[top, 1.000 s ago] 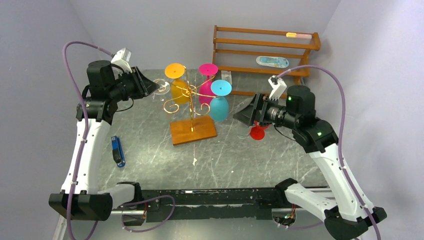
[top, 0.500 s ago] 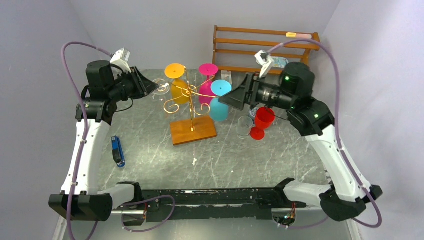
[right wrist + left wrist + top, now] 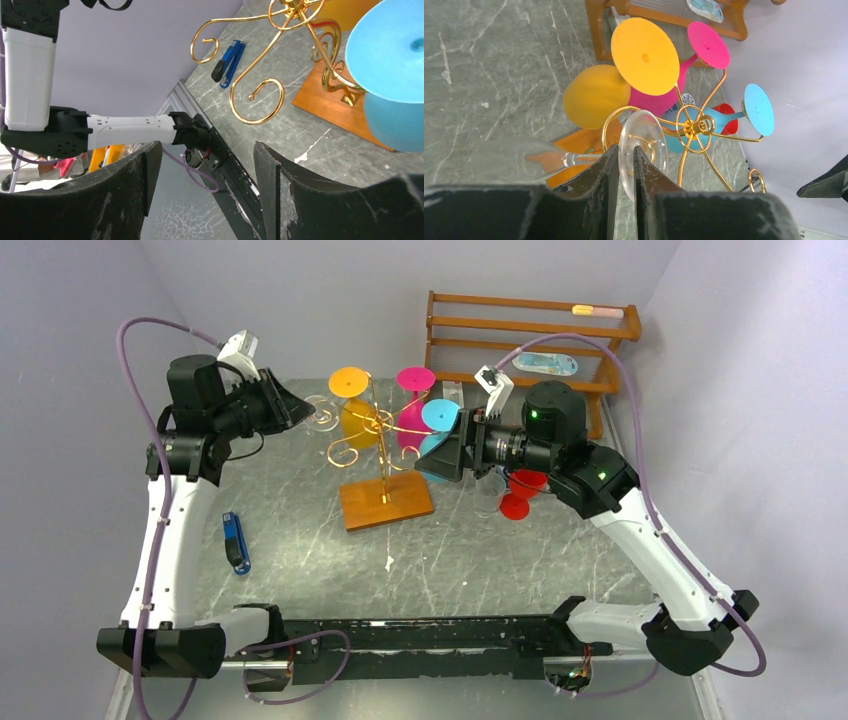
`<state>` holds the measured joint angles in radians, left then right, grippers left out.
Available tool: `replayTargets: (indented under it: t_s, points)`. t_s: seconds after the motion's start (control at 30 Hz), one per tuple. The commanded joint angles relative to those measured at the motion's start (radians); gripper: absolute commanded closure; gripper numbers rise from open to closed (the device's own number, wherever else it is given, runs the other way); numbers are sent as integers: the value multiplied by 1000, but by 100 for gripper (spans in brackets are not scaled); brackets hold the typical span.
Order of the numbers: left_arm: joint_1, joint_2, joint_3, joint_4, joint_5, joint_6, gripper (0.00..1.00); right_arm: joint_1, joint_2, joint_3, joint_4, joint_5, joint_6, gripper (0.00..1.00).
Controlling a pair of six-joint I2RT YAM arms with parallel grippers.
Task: Take the wine glass off the wine glass rack
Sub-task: Pick up the wine glass from the wine rack.
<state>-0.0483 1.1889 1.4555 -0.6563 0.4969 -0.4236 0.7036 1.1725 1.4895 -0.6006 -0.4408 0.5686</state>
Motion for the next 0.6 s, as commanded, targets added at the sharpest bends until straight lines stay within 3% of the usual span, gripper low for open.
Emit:
replayTargets:
  t_s: [0.0,0.27,0.57]
  points:
    - [2,25,49,-41,52,43,95,10,-18,-33,30,-4,14,29]
    - [2,17,27,-16,81,21,95,11,-39,-81,70,-4,49,29]
    - [3,-27,-78,164,117,-164,95,10,-73,-121,63,26,71,29]
